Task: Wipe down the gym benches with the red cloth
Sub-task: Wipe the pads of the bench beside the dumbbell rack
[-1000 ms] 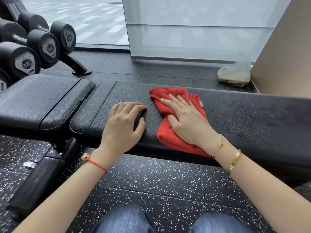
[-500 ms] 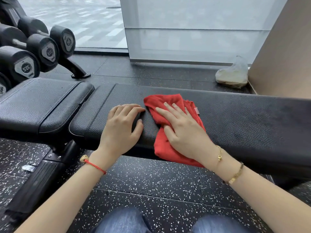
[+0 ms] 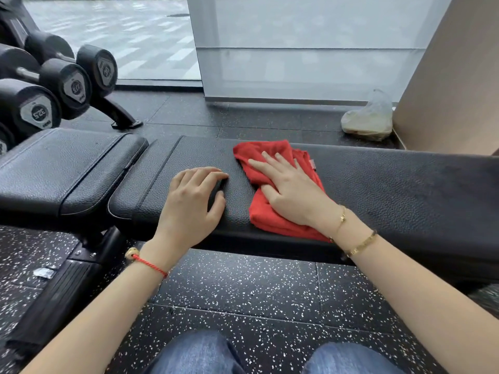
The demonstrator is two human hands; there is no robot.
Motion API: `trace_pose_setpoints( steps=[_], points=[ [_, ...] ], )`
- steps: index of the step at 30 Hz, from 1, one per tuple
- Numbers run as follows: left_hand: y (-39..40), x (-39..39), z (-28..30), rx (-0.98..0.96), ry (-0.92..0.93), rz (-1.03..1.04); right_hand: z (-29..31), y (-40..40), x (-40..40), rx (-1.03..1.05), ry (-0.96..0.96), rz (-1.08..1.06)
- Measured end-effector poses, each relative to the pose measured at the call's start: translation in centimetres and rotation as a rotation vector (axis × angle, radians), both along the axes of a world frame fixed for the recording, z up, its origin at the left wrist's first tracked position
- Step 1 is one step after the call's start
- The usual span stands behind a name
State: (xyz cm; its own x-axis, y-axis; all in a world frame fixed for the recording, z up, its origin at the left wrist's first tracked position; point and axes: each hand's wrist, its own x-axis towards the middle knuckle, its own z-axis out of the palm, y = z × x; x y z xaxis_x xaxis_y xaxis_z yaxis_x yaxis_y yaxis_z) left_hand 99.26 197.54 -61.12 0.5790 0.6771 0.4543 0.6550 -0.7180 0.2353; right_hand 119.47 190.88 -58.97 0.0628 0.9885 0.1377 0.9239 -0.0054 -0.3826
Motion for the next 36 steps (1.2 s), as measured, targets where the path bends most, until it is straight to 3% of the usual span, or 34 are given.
trace_pose_setpoints(
  steps=[5,11,15,22,26,31,36],
  points=[
    [0.1,0.0,0.3,0.010,0.062,-0.004,-0.6,-4.3,3.0,0.038,0.027,-0.006],
    [-0.2,0.6,1.2,-0.042,0.090,0.019,0.4,0.0,7.7,-0.040,0.020,-0.246],
    [-1.5,3.2,1.6,-0.068,0.034,-0.002,0.3,1.0,6.9,-0.030,0.027,-0.199],
    [-4.0,9.0,1.2,-0.099,0.020,-0.100,-0.2,-6.7,7.1,0.028,0.037,-0.009],
    [-4.6,10.0,0.6,-0.078,0.016,-0.134,-0.1,-9.2,11.1,0.025,0.054,-0.112],
    [-4.7,10.1,0.4,-0.063,0.012,-0.142,0.7,-5.4,14.4,-0.028,0.051,-0.361],
    [-4.8,10.0,0.5,-0.076,0.020,-0.143,0.2,-3.5,10.5,-0.003,0.040,-0.225]
  ],
)
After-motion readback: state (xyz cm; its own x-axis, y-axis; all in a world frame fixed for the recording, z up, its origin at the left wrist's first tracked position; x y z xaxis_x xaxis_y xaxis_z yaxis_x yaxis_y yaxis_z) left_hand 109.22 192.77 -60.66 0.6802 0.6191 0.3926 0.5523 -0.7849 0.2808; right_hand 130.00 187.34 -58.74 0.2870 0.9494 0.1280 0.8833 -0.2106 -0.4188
